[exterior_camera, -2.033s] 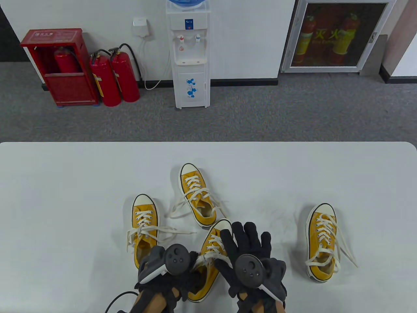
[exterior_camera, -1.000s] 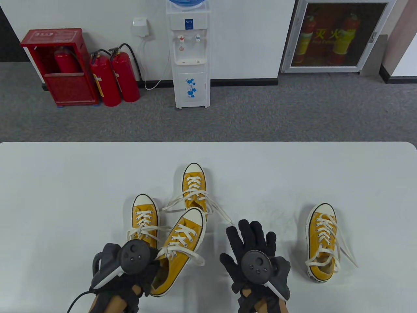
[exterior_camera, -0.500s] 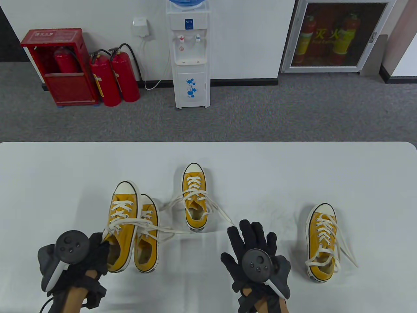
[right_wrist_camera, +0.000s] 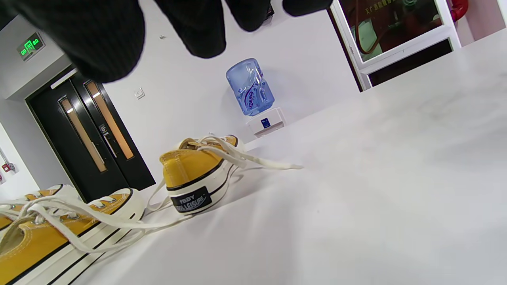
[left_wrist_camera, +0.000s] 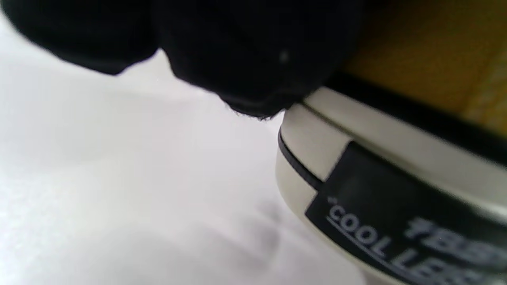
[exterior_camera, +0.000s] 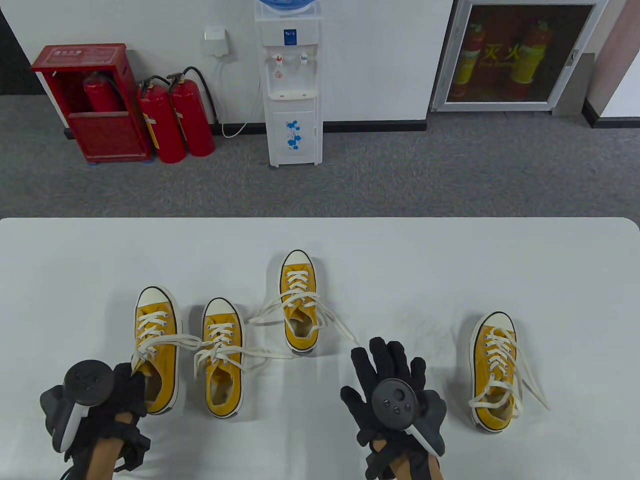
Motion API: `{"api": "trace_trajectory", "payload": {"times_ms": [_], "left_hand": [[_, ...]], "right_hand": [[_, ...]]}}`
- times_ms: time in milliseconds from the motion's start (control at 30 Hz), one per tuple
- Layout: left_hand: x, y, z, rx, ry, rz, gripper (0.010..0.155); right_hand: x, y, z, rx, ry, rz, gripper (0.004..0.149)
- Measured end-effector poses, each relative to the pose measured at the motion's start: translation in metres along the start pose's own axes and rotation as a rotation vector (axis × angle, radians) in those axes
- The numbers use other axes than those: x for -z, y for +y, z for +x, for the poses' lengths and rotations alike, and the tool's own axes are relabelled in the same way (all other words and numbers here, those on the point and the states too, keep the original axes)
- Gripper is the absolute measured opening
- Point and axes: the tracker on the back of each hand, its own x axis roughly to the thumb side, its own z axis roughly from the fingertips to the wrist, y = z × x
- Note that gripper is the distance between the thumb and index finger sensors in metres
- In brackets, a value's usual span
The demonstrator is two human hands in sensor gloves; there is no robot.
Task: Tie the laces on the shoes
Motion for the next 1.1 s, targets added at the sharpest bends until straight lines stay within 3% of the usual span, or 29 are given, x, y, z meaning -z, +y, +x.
{"api": "trace_trajectory", "payload": {"times_ms": [333,633,867,1000,1100], "left_hand": [[0.008,-0.023,-0.004,0.105,0.061,-0.035,0.051],[0.005,-0.027,-0.013,0.027,0.078,-0.049,0.058],[0.002,-0.019,-0.012,0.056,0.056,-0.016,0.065],[-0.001,-0.014,-0.006,-0.013,0.008,-0.079,0.077],[-0.006,-0.002,0.005,-0.003,-0.027,-0.032,0.079]], "right_hand": [[0.001,0.001,0.0,-0.007,0.008,0.016,0.076],[0.001,0.003,0.0,-0.012,0.005,0.024,0.076],[0.002,0.005,0.0,-0.018,0.004,0.032,0.076],[0.002,0.005,-0.001,-0.012,0.007,0.032,0.076],[0.003,0.006,-0.001,-0.012,0.007,0.029,0.076]]}}
